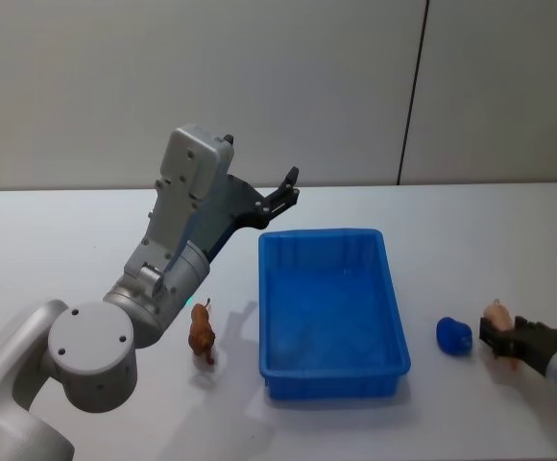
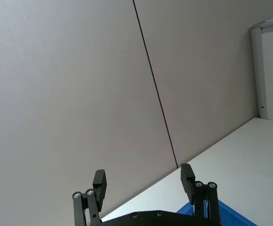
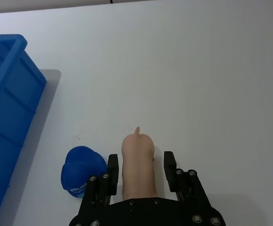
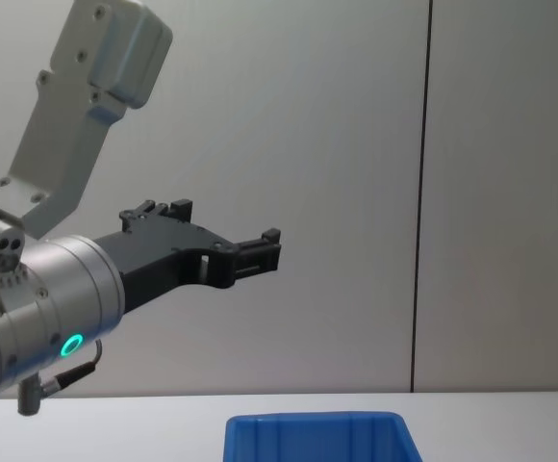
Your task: Pick up the two dolls from the table and place them into the box.
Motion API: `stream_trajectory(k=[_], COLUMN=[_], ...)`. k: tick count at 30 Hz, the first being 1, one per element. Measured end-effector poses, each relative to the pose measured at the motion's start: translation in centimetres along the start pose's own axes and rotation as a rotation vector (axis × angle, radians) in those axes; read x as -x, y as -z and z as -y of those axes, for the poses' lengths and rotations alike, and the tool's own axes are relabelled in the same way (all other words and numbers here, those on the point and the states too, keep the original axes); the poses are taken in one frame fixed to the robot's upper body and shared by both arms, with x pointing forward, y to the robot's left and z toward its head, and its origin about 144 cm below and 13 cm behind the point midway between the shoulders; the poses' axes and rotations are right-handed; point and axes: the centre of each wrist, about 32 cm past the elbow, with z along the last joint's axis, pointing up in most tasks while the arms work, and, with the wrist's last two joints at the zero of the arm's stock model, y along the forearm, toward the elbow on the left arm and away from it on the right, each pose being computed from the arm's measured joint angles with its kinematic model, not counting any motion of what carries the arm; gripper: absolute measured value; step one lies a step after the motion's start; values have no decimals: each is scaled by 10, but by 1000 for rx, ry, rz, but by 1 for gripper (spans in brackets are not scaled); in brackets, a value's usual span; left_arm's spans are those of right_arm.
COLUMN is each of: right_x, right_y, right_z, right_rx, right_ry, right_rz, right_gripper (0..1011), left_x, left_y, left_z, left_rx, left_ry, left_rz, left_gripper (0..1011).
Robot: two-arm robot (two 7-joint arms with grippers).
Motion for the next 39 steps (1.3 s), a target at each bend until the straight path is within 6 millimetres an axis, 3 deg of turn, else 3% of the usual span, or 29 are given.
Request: stream_trajectory(k=[9,24,39], right_x=[1,8,27], right_y=[0,-14,-36], right_z=[-2,6,16], right_rx=[4,-138,-316], right_ry=[-7,-48,-196], right_rz=[-18,27,113], right_gripper=[358,355,355], left_x=[0,0,0], left_y=[0,0,0], left_z=[0,0,0], left_rx=[0,0,0], left_ry=[0,0,0], left_rz=[0,0,0], left_gripper=[1001,1001,1001])
